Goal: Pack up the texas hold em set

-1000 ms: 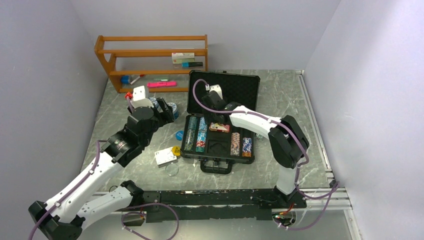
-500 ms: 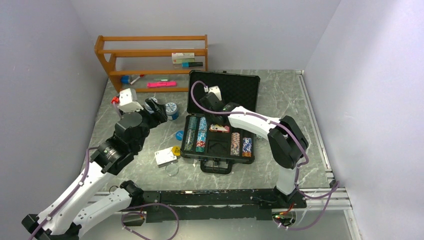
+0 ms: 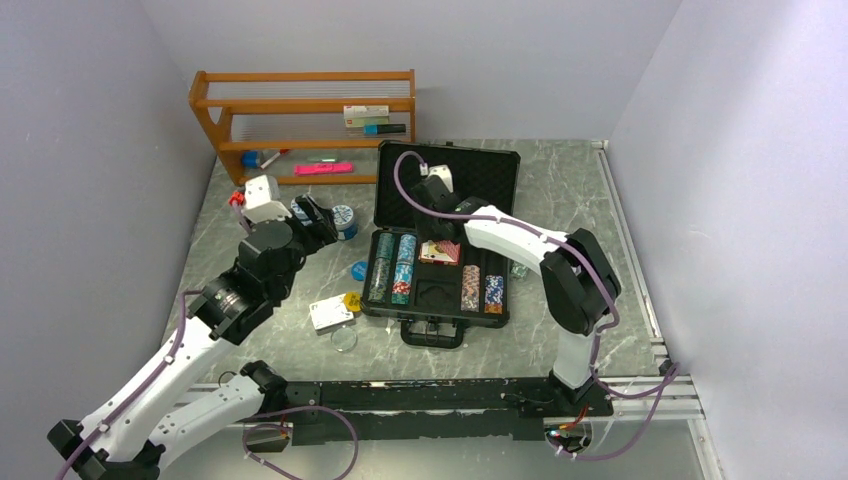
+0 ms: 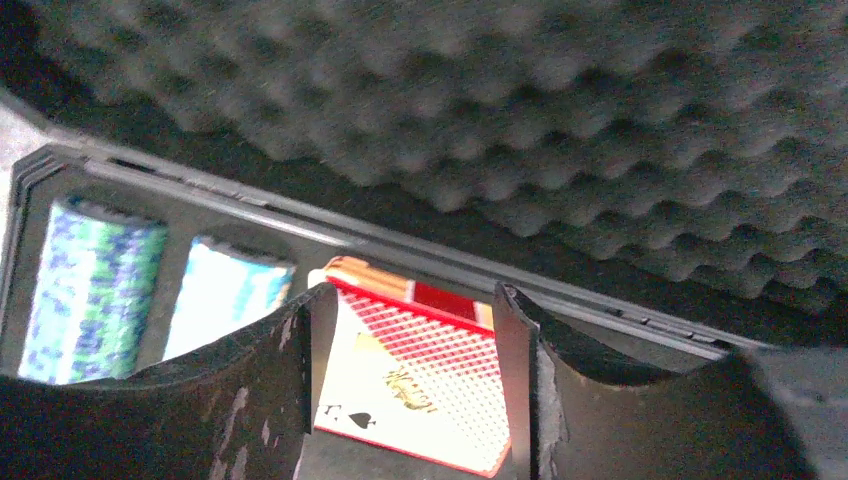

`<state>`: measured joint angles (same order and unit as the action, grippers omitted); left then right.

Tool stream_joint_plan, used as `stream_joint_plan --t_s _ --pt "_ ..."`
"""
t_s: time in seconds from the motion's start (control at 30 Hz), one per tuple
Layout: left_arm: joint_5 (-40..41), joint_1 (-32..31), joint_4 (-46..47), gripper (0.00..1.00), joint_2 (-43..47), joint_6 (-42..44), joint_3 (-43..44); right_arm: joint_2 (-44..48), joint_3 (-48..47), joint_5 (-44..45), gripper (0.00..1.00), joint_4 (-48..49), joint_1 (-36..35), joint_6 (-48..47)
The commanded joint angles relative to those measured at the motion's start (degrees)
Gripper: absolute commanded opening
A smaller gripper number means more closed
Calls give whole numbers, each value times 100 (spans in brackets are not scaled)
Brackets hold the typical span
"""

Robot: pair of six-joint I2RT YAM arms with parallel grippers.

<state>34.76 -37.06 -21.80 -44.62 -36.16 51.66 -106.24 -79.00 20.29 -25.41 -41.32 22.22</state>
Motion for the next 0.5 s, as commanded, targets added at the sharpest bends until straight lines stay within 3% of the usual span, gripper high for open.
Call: stream_joint_plan --t_s 0.0,0.17,0.47 --pt "-5 -12 138 84 -37 -58 -63 263 237 116 64 459 228 243" --pt "-22 -12 131 84 -51 -71 -61 182 357 -113 68 635 284 329" --pt "6 -11 58 85 -38 -121 -29 142 529 -1482 65 219 524 528"
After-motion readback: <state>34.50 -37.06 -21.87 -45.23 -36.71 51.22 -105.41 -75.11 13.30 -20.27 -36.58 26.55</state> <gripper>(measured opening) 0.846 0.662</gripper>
